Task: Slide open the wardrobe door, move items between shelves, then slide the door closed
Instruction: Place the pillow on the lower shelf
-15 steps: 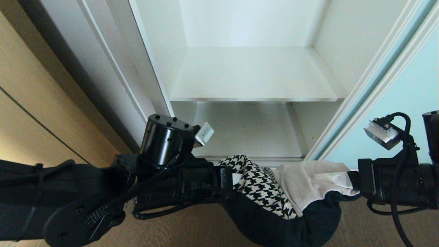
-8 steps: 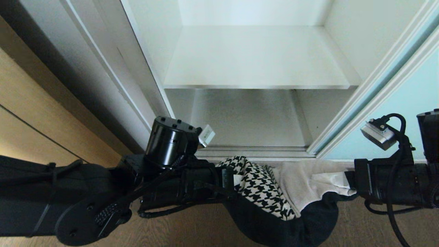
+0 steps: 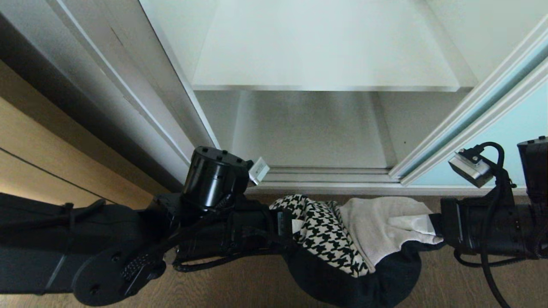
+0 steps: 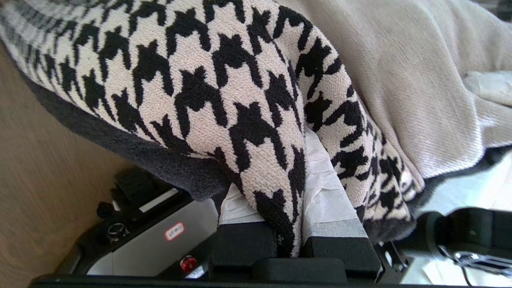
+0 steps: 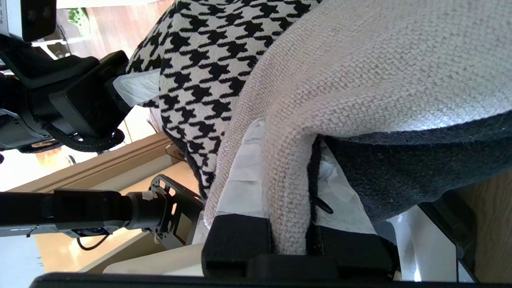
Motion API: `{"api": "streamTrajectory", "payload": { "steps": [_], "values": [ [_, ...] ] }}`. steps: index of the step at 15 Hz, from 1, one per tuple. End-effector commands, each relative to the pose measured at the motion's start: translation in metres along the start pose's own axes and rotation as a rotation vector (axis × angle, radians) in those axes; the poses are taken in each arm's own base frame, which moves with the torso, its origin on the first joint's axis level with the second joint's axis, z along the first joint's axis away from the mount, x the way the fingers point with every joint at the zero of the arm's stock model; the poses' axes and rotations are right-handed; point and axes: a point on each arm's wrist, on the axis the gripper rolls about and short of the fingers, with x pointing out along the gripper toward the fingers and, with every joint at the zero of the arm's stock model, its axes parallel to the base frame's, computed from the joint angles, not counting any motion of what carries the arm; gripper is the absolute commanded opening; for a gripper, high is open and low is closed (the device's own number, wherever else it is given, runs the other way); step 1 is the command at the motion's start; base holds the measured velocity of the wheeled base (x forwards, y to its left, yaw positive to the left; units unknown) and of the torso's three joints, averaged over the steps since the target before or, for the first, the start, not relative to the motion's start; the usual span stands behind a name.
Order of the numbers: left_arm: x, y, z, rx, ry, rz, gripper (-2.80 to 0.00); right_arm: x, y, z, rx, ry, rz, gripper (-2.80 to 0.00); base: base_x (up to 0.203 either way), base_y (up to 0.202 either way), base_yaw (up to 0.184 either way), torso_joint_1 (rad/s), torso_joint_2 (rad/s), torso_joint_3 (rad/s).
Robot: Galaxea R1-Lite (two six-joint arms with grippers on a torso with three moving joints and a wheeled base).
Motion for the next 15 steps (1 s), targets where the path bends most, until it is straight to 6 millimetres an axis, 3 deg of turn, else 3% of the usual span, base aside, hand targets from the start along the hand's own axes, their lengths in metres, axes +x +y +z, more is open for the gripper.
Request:
{"api": "streamTrajectory", "payload": {
  "steps": [1,11,15],
  "values": [
    [0.001,0.0,0.0,-0.003,0.002,-0.004,-2.8,0.0,0.0,0.0,0.004,0.001,0.001,-2.8,0.0,0.0,0.0,0.006,0.0,-0.19],
    [0.004,0.002,-0.002,-0.008,0.017,0.006,-2.8,0.003,0.002,0.001,-0.004,0.006,0.011,-2.8,0.0,0.0,0.0,0.001,0.0,-0.191],
    [0.01,0.013,-0.002,-0.024,0.02,0.039,-2.8,0.008,0.0,0.002,0.0,0.014,0.004,-2.8,0.0,0.0,0.0,0.001,0.0,-0.033]
  ]
}}
